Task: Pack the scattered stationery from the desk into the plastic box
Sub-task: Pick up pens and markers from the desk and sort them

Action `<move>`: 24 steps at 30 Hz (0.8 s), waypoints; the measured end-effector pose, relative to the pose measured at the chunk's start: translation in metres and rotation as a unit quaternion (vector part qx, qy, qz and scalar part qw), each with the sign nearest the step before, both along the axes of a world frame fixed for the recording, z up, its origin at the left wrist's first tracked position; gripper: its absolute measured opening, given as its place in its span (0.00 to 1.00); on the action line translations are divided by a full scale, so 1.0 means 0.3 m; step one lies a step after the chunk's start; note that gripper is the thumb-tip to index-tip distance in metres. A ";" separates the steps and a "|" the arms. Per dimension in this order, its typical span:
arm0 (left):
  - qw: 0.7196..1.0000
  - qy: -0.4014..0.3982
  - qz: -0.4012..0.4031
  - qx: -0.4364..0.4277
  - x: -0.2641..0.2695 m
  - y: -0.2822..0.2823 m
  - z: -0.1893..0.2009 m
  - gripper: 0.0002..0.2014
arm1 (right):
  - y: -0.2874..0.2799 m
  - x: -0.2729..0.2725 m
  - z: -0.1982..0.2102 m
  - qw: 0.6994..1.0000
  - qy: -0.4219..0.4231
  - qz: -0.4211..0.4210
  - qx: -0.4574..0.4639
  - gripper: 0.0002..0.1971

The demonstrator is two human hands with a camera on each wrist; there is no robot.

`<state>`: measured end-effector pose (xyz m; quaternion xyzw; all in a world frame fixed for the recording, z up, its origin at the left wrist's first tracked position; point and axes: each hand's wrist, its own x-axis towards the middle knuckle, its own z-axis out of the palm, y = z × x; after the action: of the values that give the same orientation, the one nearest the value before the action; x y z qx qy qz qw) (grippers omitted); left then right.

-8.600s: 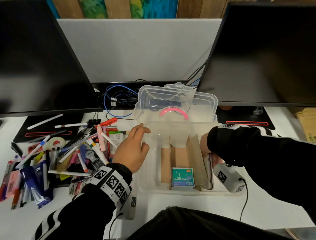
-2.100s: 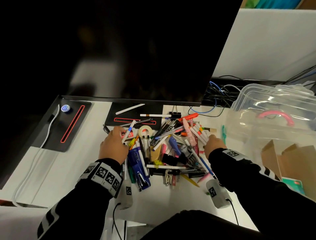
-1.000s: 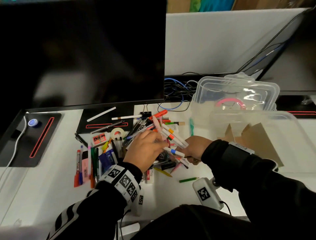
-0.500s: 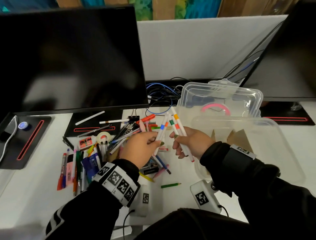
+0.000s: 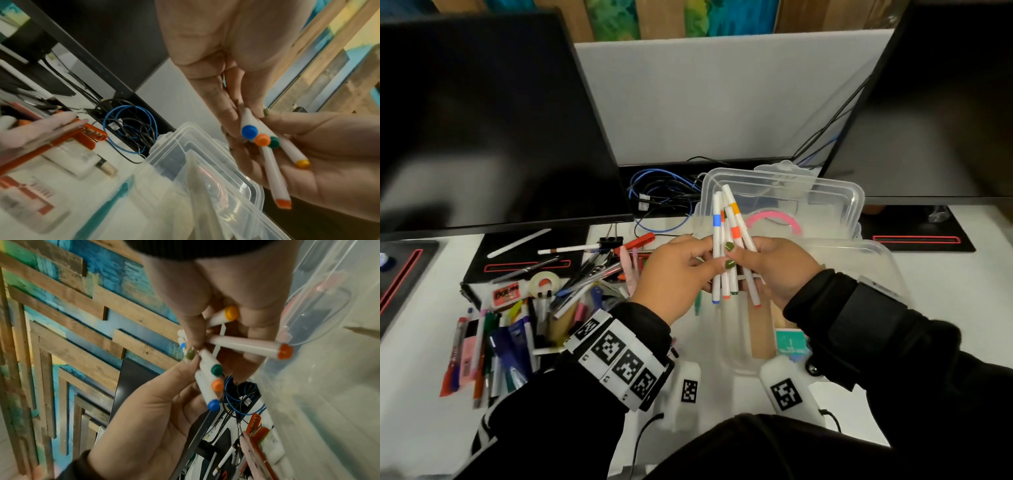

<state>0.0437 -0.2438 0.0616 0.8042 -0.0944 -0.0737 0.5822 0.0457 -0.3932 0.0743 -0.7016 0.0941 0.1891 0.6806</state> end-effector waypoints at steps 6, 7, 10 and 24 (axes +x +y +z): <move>0.998 0.011 -0.038 0.050 0.001 -0.128 -0.025 0.17 | -0.122 0.000 -0.001 0.999 0.030 0.001 -0.035 0.03; 0.997 0.009 -0.045 0.064 0.001 -0.141 -0.027 0.18 | -0.133 -0.001 -0.004 0.999 0.036 0.003 -0.038 0.03; 0.993 -0.001 -0.055 0.108 -0.004 -0.169 -0.032 0.19 | -0.163 -0.006 -0.008 0.998 0.066 0.000 -0.011 0.06; 0.948 -0.068 -0.063 0.304 -0.064 -0.076 -0.069 0.29 | -0.160 -0.027 -0.071 0.984 0.167 0.048 -0.031 0.05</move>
<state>0.0247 -0.2667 0.0410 0.9388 -0.1567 -0.0806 0.2961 0.0376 -0.4412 0.0529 -0.6848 0.1786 0.3327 0.6232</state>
